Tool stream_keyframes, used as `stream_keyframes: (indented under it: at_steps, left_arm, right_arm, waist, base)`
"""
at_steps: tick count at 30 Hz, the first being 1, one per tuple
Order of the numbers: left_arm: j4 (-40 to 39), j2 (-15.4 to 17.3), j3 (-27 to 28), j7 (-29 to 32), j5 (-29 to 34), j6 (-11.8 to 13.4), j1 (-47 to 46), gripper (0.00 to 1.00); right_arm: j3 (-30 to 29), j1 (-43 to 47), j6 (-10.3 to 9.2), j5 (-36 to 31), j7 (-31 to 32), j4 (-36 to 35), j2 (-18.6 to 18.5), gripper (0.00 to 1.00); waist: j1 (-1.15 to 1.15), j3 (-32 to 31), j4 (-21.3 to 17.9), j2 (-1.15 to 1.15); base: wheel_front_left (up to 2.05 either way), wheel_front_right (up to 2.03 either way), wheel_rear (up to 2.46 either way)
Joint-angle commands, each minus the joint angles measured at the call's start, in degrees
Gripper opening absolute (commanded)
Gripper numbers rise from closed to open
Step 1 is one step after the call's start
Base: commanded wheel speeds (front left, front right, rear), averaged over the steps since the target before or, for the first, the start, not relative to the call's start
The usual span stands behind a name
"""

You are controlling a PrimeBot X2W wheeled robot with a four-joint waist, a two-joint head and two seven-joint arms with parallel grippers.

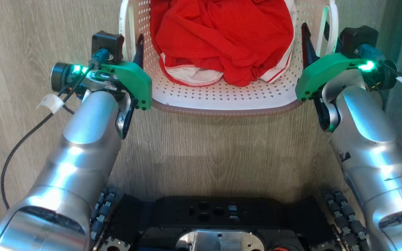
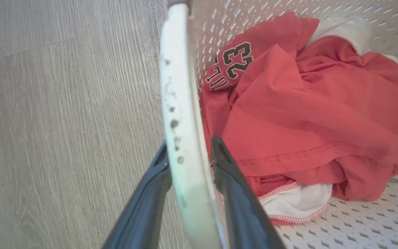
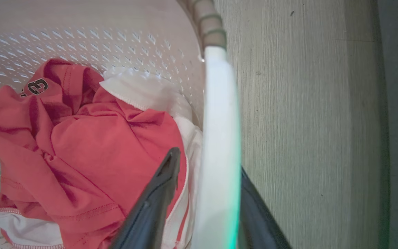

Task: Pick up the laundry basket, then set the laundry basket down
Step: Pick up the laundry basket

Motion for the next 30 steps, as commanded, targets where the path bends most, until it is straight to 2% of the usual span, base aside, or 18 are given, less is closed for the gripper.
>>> stream_keyframes:
  at_steps: [1, 2, 4, 6, 8, 18, 30]
  left_arm:
    - [-0.46, 1.39, 0.35, -0.13, -0.42, 0.52, 0.99, 0.46]
    - [-0.32, 1.39, -0.22, -0.13, -0.66, 0.49, 0.87, 0.38]
    - [0.02, 1.39, -1.3, -0.13, -1.13, 0.47, 0.6, 0.0]
    - [0.26, 1.39, -2.16, -0.13, -1.65, 0.55, 0.37, 0.0]
    - [0.4, 1.39, -2.9, -0.13, -2.26, 0.67, 0.28, 0.0]
    - [1.15, 1.39, -5.86, -0.13, -6.55, 1.53, 1.84, 0.0]
    - [2.82, 1.39, -9.76, -0.13, -11.58, 2.04, 4.92, 0.0]
  right_arm:
    - [0.83, 2.16, -0.09, 0.08, -0.44, -0.43, 1.03, 0.54]
    - [0.88, 2.04, -0.09, 0.17, -0.44, -0.29, 1.03, 0.5]
    - [0.91, 1.82, -0.09, 0.35, -0.44, -0.01, 1.03, 0.44]
    - [0.95, 1.64, -0.09, 0.51, -0.44, 0.29, 1.03, 0.26]
    - [1.03, 1.49, -0.09, 0.66, -0.44, 0.64, 1.03, 0.0]
    - [1.91, 1.47, -0.09, 2.03, -0.44, 3.03, 1.03, 0.0]
    - [5.17, 1.95, -0.09, 5.13, -0.44, 7.68, 1.03, 0.0]
  waist:
    - [0.0, 0.02, -0.01, 0.0]
    - [0.0, 0.05, -0.03, 0.0]
    - [0.0, 0.09, -0.04, 0.0]
    - [0.0, 0.07, -0.03, 0.0]
    - [0.0, -0.05, 0.0, 0.0]
    - [0.0, -2.21, -0.14, 0.0]
    - [0.0, -7.91, -0.59, 0.0]
  base:
    - [0.0, 0.0, 0.0]
    - [0.0, 0.0, 0.0]
    - [0.0, 0.0, 0.0]
    - [0.0, 0.0, 0.0]
    - [0.0, 0.0, 0.0]
    - [0.0, 0.0, 0.0]
    - [0.0, 0.0, 0.0]
